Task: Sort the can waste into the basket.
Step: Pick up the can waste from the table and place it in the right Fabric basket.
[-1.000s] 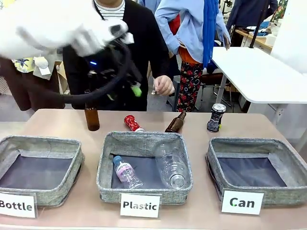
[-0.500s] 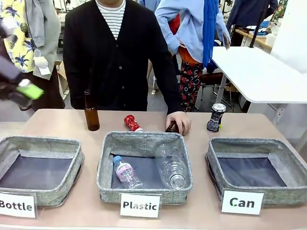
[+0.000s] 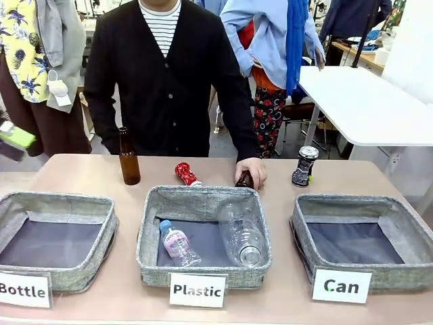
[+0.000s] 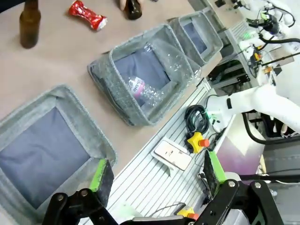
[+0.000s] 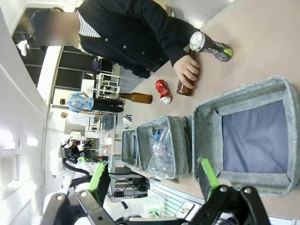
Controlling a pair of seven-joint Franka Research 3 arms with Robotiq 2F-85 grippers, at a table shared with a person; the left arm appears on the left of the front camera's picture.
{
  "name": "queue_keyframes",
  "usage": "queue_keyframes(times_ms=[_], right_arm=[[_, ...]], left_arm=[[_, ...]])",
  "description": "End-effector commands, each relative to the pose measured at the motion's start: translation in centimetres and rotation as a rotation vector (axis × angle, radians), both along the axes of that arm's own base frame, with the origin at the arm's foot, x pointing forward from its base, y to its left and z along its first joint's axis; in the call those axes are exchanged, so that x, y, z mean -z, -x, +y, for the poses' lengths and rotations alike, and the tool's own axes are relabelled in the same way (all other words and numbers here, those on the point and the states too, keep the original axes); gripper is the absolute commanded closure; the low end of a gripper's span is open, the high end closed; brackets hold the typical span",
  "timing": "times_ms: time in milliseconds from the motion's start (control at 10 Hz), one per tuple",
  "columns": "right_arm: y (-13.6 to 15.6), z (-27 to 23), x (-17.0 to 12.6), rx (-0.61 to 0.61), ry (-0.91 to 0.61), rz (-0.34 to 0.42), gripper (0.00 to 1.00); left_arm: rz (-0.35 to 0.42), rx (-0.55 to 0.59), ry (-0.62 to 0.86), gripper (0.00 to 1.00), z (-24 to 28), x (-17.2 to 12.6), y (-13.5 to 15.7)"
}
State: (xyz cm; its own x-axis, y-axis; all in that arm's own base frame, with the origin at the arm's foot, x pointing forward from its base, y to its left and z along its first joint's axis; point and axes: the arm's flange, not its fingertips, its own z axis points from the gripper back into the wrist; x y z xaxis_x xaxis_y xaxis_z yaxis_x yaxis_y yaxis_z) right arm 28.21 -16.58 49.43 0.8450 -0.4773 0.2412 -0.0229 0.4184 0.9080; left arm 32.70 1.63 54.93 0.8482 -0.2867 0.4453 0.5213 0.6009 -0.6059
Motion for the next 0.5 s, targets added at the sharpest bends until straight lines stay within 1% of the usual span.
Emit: queue_keyframes(times_ms=[0, 100, 300, 400], right_arm=[[-0.3, 0.0, -0.2, -0.002, -0.008, -0.04, 0.0], [-0.3, 0.0, -0.2, -0.002, -0.008, -0.04, 0.0], [-0.3, 0.0, -0.2, -0.002, -0.008, -0.04, 0.0], [-0.3, 0.0, -0.2, -0.002, -0.008, -0.04, 0.0]], left_arm=[[-0.001, 0.001, -0.027, 0.0, -4.0, -1.4, -2.5], [0.01, -0.036, -0.041, 0.0, -6.6, -1.9, -4.3], [0.059, -0.032, -0.101, 0.0, -12.0, -2.3, -7.4], [0.063, -0.043, -0.123, 0.0, -13.0, -2.6, -8.0]])
